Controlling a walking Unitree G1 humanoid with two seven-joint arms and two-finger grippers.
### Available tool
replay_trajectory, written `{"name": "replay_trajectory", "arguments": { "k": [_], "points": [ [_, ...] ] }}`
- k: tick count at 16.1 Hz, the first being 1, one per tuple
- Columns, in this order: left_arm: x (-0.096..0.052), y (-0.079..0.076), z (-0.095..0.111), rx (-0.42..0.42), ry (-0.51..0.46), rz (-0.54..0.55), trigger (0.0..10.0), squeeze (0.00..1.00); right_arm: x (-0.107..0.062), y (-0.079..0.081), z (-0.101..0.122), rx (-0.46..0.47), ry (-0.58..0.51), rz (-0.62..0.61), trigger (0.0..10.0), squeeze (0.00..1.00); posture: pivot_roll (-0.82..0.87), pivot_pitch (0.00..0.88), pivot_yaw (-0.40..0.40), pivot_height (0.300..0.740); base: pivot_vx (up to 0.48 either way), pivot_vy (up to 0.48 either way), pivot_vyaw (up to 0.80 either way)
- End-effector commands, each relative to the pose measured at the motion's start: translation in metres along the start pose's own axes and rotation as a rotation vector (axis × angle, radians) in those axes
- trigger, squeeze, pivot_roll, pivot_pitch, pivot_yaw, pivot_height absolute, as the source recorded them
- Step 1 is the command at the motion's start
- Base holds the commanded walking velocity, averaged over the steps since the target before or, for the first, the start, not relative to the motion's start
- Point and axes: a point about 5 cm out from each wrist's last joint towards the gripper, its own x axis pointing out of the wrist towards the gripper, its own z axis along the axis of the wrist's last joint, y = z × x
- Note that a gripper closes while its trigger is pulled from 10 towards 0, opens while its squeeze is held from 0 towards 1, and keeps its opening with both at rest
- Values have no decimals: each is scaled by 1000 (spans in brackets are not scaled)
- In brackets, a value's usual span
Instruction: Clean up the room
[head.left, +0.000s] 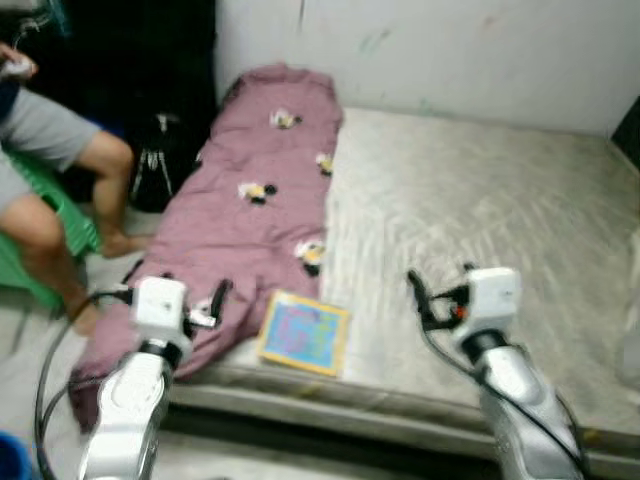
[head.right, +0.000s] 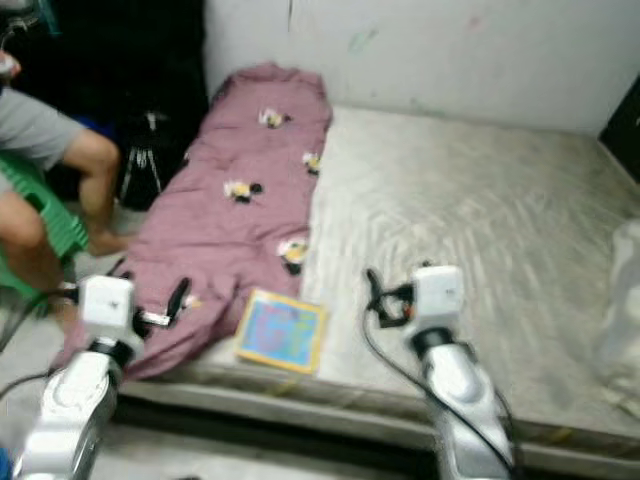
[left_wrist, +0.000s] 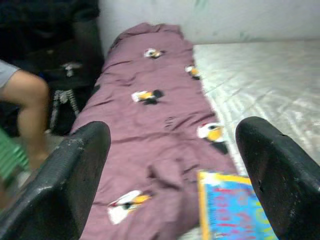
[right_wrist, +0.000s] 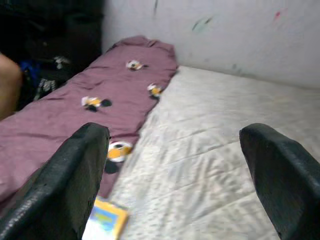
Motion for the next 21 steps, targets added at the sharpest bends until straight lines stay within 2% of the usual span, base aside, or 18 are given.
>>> {"name": "replay_trajectory", "arguments": {
  "k": [1, 10, 18, 21],
  "points": [
    [-1, 9, 2, 15, -6, 21, 10000, 0, 2, 6, 0, 16, -4, 15, 10000, 0, -46, 0, -57, 740, 0, -424, 0],
    [-2, 8, 2, 16, -4, 18, 10000, 0, 1, 7, 0, 20, 1, 12, 10000, 0, -47, 0, -55, 740, 0, -417, 0],
    [-1, 8, 3, 1, -16, 10, 10000, 0, 2, 6, -1, 23, 9, 7, 10000, 0, -48, 0, -56, 740, 0, 0, 0],
    [-1, 7, 3, 0, -16, 9, 10000, 0, 2, 5, -1, 23, 8, 10, 10000, 0, -45, 0, -57, 740, 0, 0, -379]
  ]
}}
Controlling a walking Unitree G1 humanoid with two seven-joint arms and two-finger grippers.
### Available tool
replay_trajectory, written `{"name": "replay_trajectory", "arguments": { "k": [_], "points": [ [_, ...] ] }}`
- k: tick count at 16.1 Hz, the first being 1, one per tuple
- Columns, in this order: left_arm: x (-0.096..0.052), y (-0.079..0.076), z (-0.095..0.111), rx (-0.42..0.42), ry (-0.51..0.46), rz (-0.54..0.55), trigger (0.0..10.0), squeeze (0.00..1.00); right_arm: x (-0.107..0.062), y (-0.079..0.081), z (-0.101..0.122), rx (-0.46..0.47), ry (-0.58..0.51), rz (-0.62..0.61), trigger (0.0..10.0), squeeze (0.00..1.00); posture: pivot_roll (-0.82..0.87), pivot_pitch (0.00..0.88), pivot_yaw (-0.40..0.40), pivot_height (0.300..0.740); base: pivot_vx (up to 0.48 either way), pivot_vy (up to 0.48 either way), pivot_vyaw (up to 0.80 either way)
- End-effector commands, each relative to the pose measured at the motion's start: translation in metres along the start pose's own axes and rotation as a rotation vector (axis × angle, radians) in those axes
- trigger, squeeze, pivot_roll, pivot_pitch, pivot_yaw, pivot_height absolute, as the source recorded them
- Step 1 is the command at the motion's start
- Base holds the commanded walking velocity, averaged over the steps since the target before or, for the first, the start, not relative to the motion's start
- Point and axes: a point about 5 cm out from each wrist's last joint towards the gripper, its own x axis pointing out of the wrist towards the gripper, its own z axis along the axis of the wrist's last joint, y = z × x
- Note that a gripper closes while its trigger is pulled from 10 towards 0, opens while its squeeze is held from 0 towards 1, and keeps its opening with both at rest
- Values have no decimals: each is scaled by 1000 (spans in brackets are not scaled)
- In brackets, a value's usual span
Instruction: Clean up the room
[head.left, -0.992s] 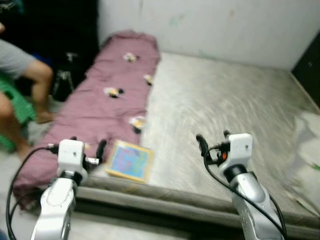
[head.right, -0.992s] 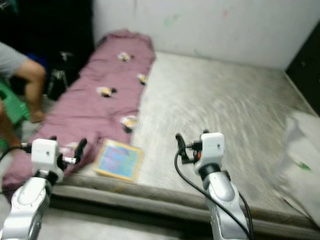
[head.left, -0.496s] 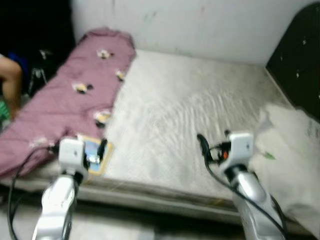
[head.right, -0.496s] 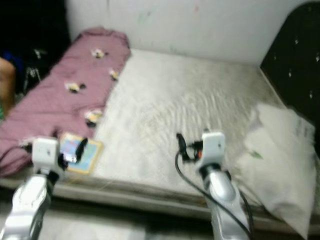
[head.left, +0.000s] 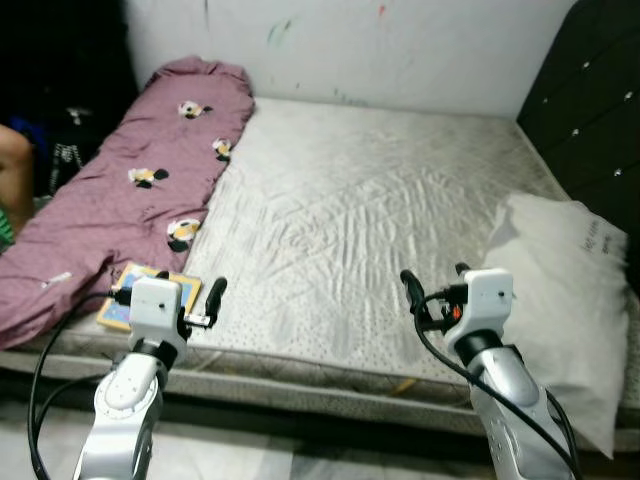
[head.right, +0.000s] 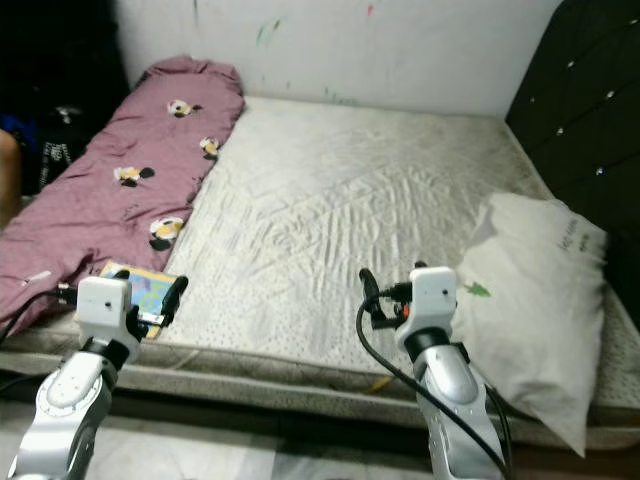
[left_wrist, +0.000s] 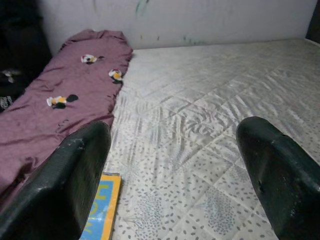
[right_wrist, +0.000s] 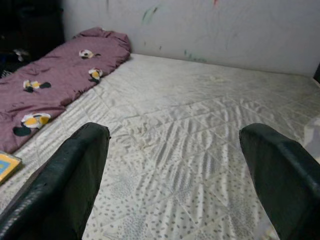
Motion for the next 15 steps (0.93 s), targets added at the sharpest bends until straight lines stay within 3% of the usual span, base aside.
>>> {"name": "replay_trajectory", "arguments": {
  "k": [1, 4, 6, 15],
  "points": [
    [0, 2, 2, 3, -8, 3, 10000, 0, 2, -1, 1, 1, -1, -3, 10000, 0, -45, 0, -57, 740, 0, 0, 0],
    [0, 1, 2, 2, -5, -1, 10000, 0, 2, -1, 1, 2, 3, -4, 10000, 0, -45, 0, -57, 740, 0, 0, 0],
    [0, 1, 2, 1, -6, -4, 10000, 0, 2, -1, 0, 9, 7, -6, 10000, 0, -44, 0, -57, 740, 0, -360, -516],
    [0, 1, 2, 0, -5, -5, 10000, 0, 2, -1, 0, -1, 5, -1, 10000, 0, -43, 0, -59, 740, 0, -365, 0]
  ]
}}
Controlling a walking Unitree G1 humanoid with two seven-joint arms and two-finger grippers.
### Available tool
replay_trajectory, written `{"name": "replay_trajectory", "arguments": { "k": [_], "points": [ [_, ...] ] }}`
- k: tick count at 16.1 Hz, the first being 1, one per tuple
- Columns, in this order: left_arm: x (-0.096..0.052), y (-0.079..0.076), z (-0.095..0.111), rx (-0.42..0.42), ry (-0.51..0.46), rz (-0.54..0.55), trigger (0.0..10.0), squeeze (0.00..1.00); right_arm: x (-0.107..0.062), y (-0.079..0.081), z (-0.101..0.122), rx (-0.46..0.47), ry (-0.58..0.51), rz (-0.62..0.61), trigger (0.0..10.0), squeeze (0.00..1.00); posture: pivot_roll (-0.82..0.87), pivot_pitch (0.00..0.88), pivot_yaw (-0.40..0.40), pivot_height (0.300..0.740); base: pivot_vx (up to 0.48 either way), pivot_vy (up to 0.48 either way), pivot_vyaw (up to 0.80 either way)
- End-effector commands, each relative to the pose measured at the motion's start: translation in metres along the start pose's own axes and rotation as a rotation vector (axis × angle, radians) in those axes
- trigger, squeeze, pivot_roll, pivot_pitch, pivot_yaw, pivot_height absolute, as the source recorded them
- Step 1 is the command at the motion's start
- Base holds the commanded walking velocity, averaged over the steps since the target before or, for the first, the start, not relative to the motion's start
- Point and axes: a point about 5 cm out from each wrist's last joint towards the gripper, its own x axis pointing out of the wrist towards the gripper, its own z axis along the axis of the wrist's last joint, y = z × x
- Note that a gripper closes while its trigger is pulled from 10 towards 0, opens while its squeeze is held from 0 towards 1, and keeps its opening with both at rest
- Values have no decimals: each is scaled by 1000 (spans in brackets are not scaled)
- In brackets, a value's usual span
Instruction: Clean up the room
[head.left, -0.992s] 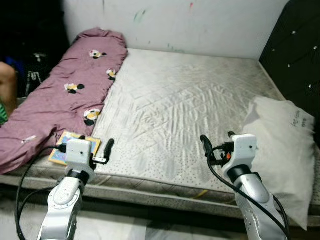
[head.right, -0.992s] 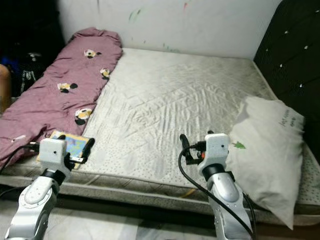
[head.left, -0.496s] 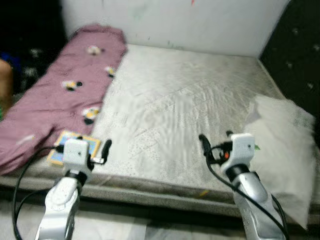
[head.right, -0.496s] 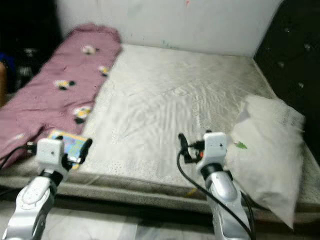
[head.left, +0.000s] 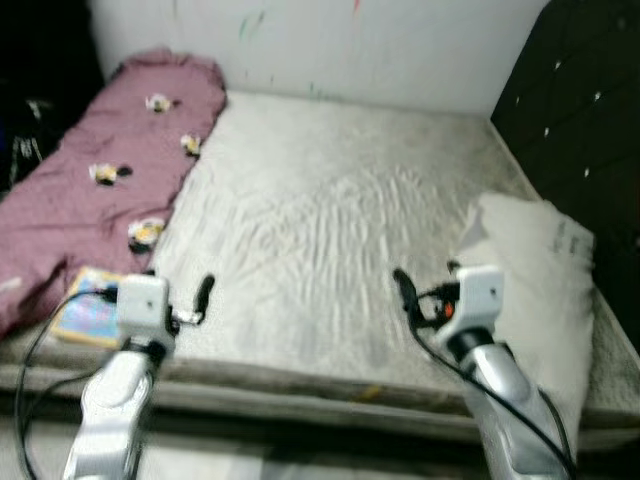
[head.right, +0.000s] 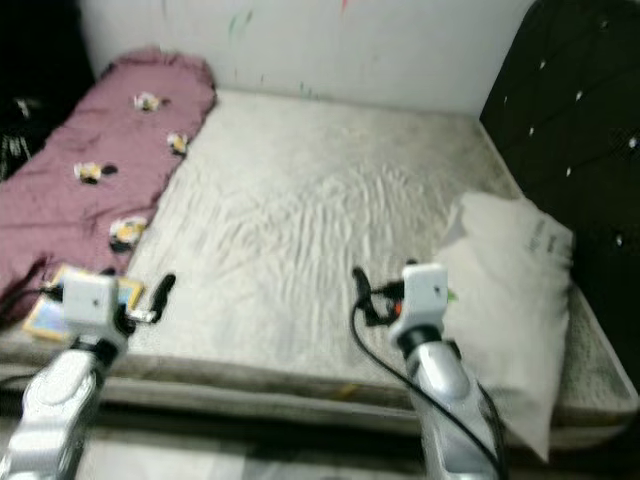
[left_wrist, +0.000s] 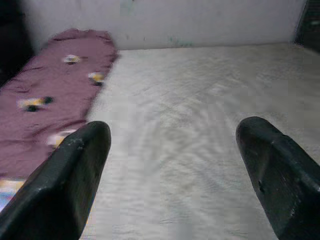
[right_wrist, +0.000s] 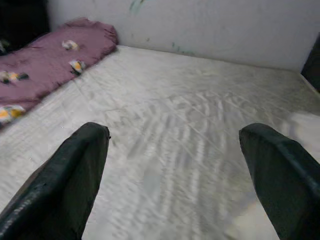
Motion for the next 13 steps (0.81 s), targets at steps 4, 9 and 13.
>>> {"name": "replay_trajectory", "arguments": {
  "k": [4, 9, 13],
  "points": [
    [0, 3, 1, 8, 1, 2, 10000, 0, 1, 0, 4, 1, -16, -5, 10000, 0, -44, 0, -58, 740, 0, -360, 0],
    [1, 3, 1, 9, 2, 2, 10000, 0, 2, -1, 4, 0, -15, -8, 10000, 0, -47, 0, -59, 740, 0, -359, 0],
    [1, 4, 3, -13, -19, -2, 10000, 0, 2, -1, 4, -2, -14, -7, 10000, 0, -47, 0, -59, 740, 0, -177, 0]
  ]
}}
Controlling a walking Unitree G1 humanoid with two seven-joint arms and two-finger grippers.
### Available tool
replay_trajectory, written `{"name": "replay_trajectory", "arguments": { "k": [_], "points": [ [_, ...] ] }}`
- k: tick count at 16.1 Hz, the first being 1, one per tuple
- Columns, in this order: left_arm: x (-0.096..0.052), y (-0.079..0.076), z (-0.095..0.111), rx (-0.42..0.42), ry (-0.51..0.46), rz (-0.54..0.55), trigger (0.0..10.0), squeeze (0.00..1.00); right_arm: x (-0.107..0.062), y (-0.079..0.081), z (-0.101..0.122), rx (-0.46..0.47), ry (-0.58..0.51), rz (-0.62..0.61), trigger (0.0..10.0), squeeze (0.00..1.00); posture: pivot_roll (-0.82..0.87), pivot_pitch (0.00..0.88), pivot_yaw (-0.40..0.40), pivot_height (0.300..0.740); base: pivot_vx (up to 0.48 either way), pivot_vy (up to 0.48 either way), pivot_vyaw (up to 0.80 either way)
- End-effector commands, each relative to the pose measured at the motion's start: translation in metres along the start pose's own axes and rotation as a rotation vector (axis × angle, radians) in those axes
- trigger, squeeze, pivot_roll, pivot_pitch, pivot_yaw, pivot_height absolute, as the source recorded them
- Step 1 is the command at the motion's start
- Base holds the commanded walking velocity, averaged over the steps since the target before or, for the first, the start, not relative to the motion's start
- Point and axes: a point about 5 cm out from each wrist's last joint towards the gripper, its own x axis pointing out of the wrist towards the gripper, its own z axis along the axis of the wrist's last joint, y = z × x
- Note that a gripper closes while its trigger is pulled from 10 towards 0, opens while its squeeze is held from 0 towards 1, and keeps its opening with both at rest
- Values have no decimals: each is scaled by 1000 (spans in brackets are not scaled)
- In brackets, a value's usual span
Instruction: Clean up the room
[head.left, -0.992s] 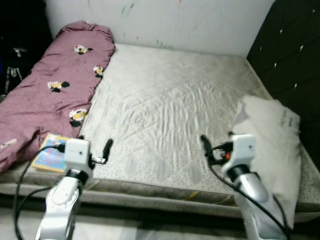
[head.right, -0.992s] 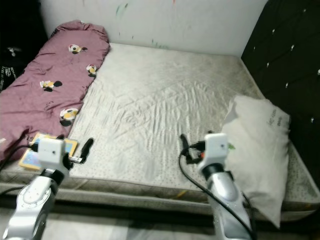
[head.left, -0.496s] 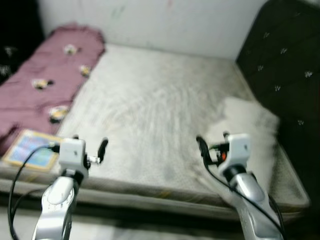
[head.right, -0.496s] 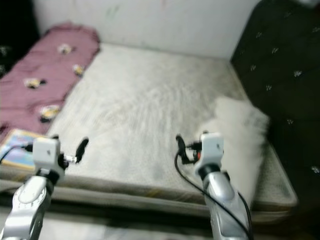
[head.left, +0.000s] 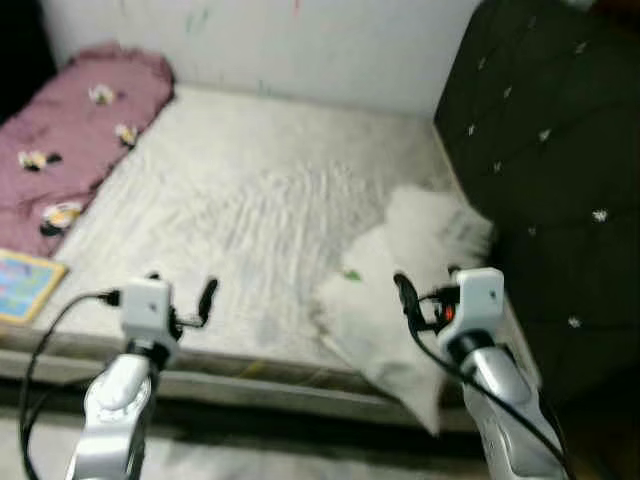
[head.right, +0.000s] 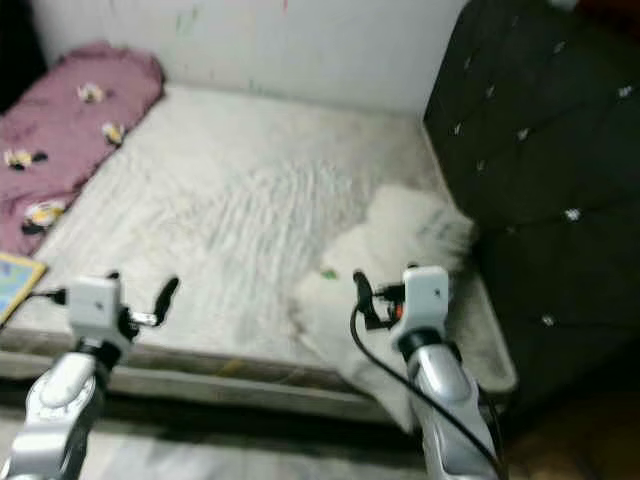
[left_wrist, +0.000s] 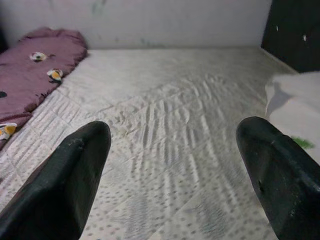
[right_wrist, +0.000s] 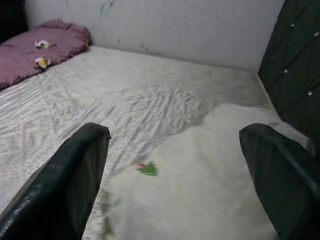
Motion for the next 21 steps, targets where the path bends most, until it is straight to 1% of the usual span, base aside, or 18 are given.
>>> {"name": "replay_trajectory", "arguments": {
  "k": [1, 4, 11, 15, 19, 21],
  "points": [
    [2, -7, 3, -10, -19, -40, 10000, 0, -2, -7, 0, -8, 8, -23, 10000, 0, -48, 0, -59, 740, 0, 0, 0],
    [2, -8, 3, -10, -19, -51, 10000, 0, -1, -7, 0, -7, 9, -23, 10000, 0, -48, 0, -59, 740, 179, 0, 0],
    [2, -9, 4, -11, -26, -61, 10000, 0, -1, -7, 0, -9, 6, -23, 10000, 0, -47, 0, -59, 740, 341, 0, 0],
    [2, -9, 3, -10, -14, -52, 10000, 0, -1, -7, 0, -9, 5, -24, 10000, 0, -48, 0, -58, 740, 331, 0, 0],
    [2, -7, 0, -2, 4, -26, 10000, 0, -1, -7, -1, -5, 9, -24, 10000, 0, -47, 0, -58, 740, 0, 0, 0],
    [2, -8, 1, 5, 0, -26, 10000, 0, -1, -7, -1, -1, 14, -27, 10000, 0, -46, 0, -59, 740, 0, 0, -722]
  ]
}}
